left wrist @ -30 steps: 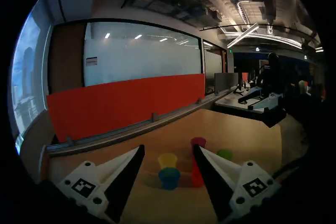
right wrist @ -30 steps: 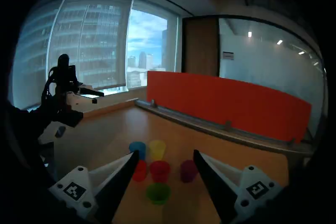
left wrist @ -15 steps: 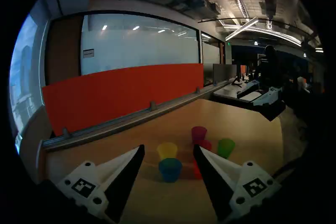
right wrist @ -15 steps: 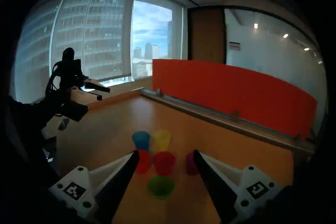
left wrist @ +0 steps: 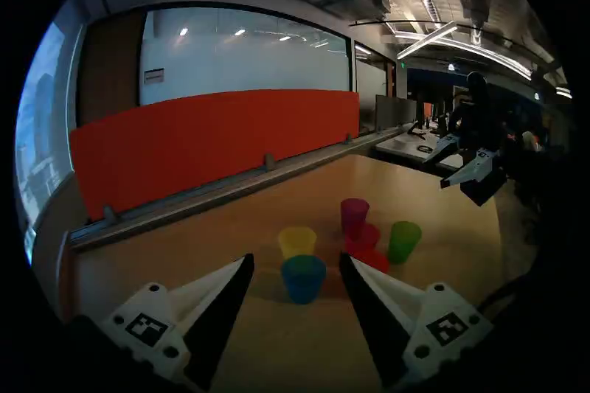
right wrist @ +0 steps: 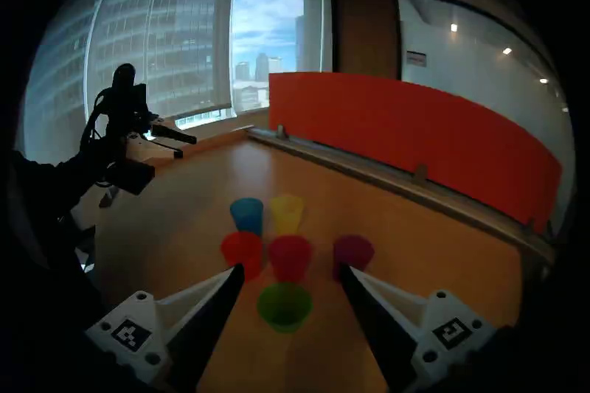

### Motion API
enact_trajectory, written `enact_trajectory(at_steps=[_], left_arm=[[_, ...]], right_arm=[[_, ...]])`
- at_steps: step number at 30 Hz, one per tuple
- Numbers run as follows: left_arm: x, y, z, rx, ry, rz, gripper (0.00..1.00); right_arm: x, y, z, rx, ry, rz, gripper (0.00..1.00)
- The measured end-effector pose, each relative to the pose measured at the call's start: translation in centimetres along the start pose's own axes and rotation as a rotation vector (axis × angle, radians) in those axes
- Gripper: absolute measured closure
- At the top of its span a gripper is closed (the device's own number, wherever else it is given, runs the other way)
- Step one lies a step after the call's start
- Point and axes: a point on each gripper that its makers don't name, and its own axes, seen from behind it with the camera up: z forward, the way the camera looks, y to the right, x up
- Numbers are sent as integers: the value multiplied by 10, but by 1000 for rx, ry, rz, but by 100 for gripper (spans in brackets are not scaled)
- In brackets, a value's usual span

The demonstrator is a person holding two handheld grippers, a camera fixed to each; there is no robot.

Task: Pour water

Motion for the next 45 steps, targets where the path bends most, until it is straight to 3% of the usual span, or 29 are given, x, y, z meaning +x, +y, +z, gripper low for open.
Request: enact_trajectory(at_steps=[12,20,45], left_arm=[[-36,6,13,-26,-64,-15,14],[-54,5,19,-17,-94,4,15],[-65,-1,27,-11,-104,-17,15]], right_arm=[[-32,0,13,-2,-58,14,0],[-50,0,20,-1,-92,18,0],[-109,-11,51,26,-191,39,0]])
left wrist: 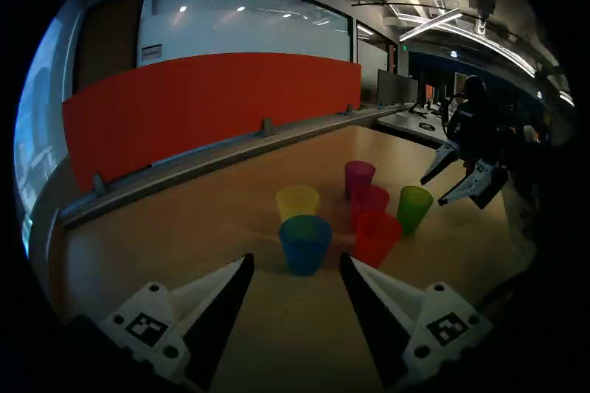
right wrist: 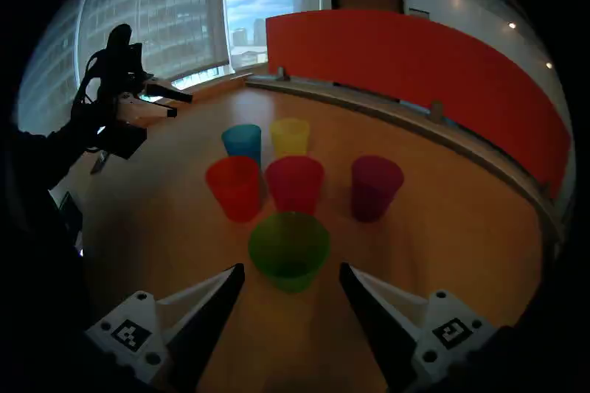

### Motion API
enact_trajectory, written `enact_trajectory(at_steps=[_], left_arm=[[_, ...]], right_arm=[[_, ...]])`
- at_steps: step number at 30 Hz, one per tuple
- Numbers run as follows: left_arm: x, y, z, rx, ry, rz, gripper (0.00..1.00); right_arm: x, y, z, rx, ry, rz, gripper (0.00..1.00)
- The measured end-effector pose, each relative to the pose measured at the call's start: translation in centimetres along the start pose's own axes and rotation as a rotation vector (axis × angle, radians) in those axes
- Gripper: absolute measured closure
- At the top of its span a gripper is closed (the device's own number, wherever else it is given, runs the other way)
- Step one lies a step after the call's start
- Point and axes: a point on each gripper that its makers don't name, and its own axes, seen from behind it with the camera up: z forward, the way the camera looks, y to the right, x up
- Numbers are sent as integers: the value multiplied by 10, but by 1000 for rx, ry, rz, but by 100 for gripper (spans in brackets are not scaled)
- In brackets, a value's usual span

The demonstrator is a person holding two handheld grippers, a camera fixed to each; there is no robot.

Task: Pour water

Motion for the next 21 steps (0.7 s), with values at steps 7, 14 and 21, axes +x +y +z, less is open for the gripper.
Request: enact_trajectory(at_steps=[7,14,21], left_arm=[[0,0,1,-1,0,-1,15],[0,1,3,-4,-1,-1,14],[-2,-3,3,0,-6,1,15]], right_arm=[[-7,1,15,-4,-20,-21,0],[-5,0,32,5,-23,-28,0],[0,-1,45,11,-21,-37,0]])
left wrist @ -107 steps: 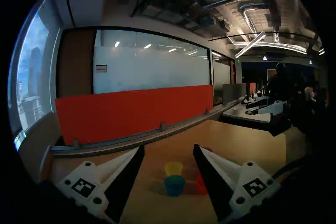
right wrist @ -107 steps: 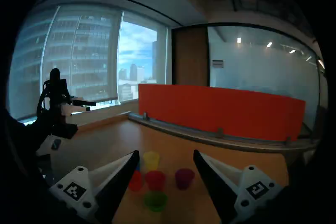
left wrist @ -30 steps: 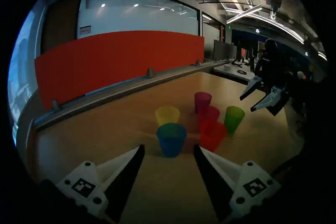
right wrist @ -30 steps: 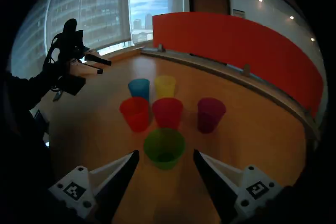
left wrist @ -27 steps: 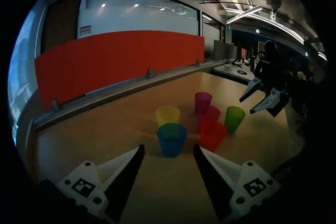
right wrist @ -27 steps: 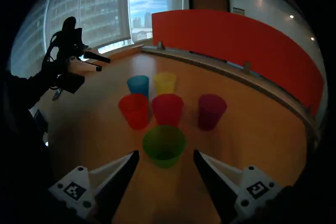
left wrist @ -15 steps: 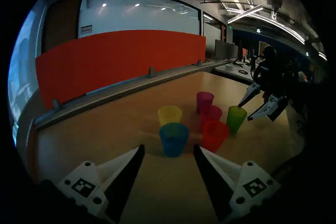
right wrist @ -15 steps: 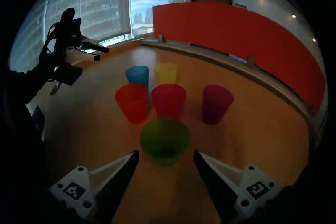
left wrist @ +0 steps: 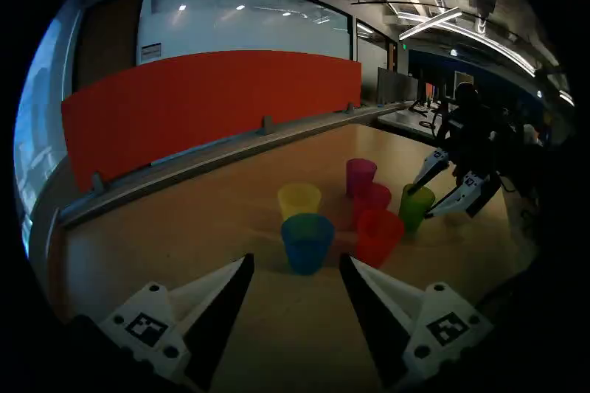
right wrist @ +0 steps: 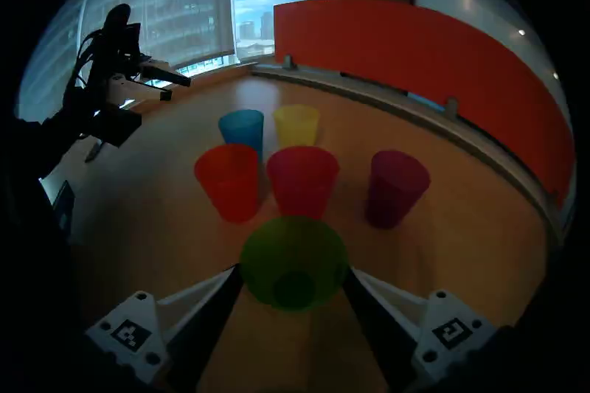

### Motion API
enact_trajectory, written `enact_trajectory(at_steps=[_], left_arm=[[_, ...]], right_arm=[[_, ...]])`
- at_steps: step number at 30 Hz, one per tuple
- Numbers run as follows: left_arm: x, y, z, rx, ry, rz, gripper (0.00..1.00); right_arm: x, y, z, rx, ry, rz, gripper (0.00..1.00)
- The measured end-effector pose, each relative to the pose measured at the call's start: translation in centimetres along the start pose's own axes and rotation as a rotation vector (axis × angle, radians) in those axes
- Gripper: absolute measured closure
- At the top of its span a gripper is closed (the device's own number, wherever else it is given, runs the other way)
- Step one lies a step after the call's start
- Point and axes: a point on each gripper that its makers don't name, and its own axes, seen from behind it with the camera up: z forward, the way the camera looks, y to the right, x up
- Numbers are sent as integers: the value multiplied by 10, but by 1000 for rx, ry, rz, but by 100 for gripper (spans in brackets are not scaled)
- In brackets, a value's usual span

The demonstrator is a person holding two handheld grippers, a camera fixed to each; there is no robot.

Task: Pour water

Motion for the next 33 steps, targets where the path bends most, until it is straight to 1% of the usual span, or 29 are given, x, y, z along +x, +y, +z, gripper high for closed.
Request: enact_trajectory(at_steps=[7,9,11,17,22,33], left_arm=[[-1,-3,-1,1,2,-10,15],[-1,-3,-1,2,1,-9,15],[-3,-4,0,2,-1,-9,15],[-4,-6,2,5,-5,-6,15],[-5,-6,6,3,-10,-6,15],[-11,2,22,-19,-36,18,15]], right_arm=[[2,0,7,4,0,-2,0],[1,1,8,1,-4,-1,2],[0,2,9,-6,-8,-2,8],[2,5,8,-14,-2,-2,9],[12,7,0,-19,21,-3,9],[54,14,-32,-41,100,-21,9]])
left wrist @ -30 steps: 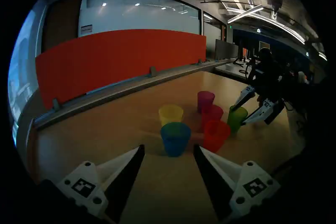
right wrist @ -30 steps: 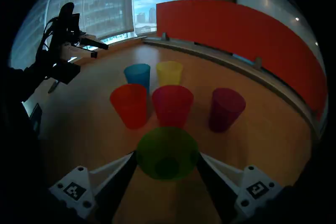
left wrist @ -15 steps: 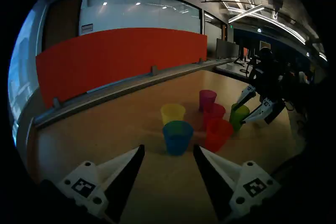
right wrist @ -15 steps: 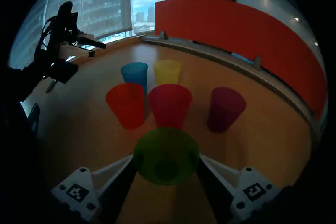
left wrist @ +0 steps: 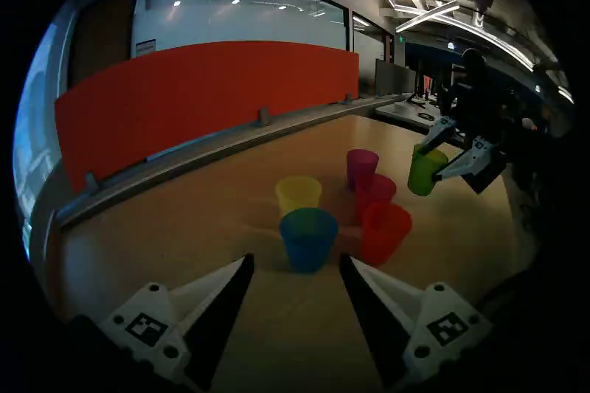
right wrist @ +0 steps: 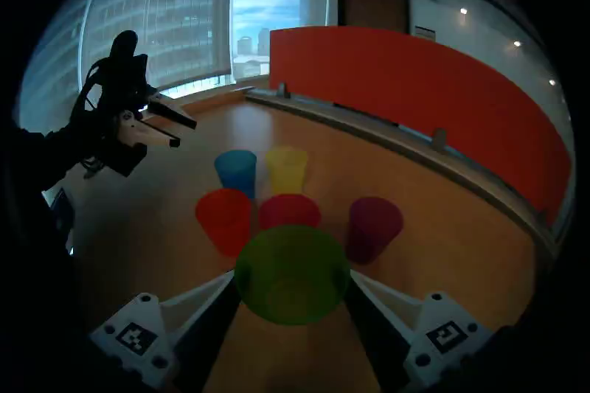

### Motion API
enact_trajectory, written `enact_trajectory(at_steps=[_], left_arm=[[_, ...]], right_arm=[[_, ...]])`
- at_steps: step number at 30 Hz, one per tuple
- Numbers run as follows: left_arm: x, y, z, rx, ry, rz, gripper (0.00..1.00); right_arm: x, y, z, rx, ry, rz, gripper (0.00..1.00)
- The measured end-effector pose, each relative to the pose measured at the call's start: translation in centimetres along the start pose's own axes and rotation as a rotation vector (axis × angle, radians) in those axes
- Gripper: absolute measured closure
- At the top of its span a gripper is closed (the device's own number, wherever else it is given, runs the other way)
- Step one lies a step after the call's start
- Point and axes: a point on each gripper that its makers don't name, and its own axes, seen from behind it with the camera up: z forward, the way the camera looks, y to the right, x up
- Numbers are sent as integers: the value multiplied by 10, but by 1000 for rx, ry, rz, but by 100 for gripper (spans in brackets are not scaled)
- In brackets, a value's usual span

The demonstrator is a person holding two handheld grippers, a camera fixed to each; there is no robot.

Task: Pour water

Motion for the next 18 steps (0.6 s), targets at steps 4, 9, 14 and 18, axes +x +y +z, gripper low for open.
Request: enact_trajectory(at_steps=[4,9,14,18], left_arm=[[-3,5,7,-14,-11,0,15],[-8,9,16,-31,-34,-7,15],[-11,10,22,-36,-43,-6,15],[-16,13,27,-42,-60,7,14]], right_arm=[[17,4,-9,-10,33,-7,9],[37,8,-19,-21,81,-11,9],[51,11,-27,-24,118,-5,9],[58,14,-31,-29,140,-1,9]])
